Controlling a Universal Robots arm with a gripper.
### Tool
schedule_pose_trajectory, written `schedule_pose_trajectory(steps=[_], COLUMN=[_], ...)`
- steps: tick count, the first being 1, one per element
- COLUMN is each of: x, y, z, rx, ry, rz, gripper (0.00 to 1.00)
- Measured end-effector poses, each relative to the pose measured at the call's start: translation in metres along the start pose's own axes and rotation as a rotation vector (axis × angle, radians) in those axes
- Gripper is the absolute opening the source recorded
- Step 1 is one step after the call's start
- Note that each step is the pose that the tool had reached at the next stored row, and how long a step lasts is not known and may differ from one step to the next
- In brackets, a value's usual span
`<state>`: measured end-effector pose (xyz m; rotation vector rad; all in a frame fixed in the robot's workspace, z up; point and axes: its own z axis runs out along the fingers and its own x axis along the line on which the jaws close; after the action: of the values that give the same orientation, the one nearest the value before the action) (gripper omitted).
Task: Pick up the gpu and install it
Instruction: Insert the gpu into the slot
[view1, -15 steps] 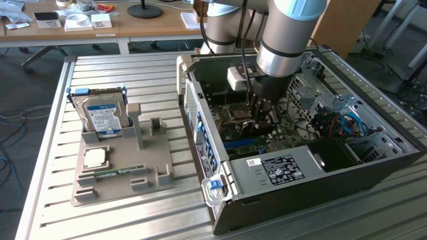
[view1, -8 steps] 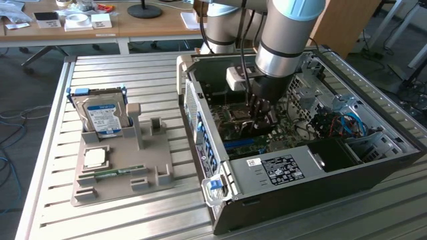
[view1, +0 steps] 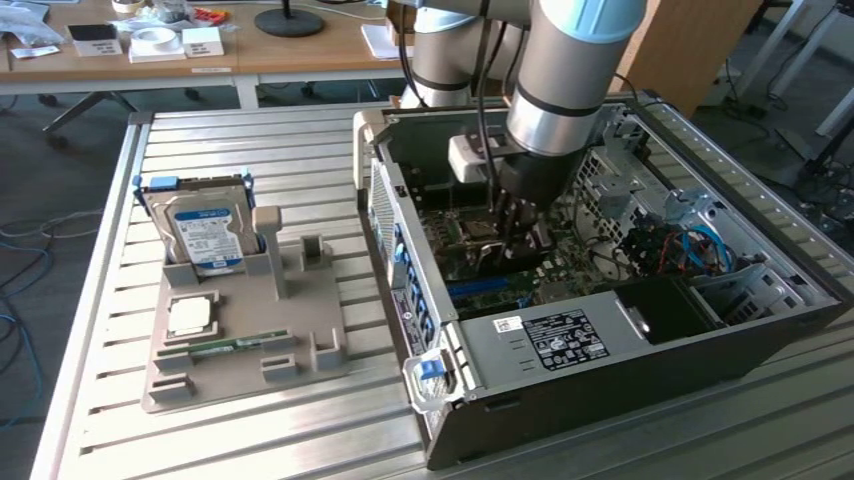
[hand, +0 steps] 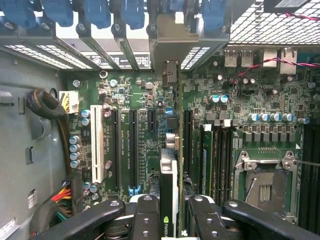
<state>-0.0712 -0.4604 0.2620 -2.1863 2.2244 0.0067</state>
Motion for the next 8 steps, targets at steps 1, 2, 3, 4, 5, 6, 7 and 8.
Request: schedule_pose_trajectory(steps=[1,2,3,4,5,6,7,8], x=[0.0,-0.0001,-0.0001,-0.0001,-0.0001,-0.0001,-0.0001,0.0], y=[0.0001,0.0003,0.0004,0.0007,0.0011,0.0016,0.0019,0.0024], z=[0.0001,0.0002,0.0003,0.0003,0.0003,0.0004,0.0003,0.0003], rx=[0.0,0.0001,0.0001,0.0002,0.0002,0.0002,0.0002,0.0002], ry=[-0.0001,-0.0002,-0.0003,-0.0004,-0.0005,-0.0005,-0.0004,-0.0003], rz=[0.0,0.0,0.0,0.0,0.0,0.0,0.0,0.0], gripper=[0.27,0.27,0.27,0.27,0.27,0.27,0.27,0.27])
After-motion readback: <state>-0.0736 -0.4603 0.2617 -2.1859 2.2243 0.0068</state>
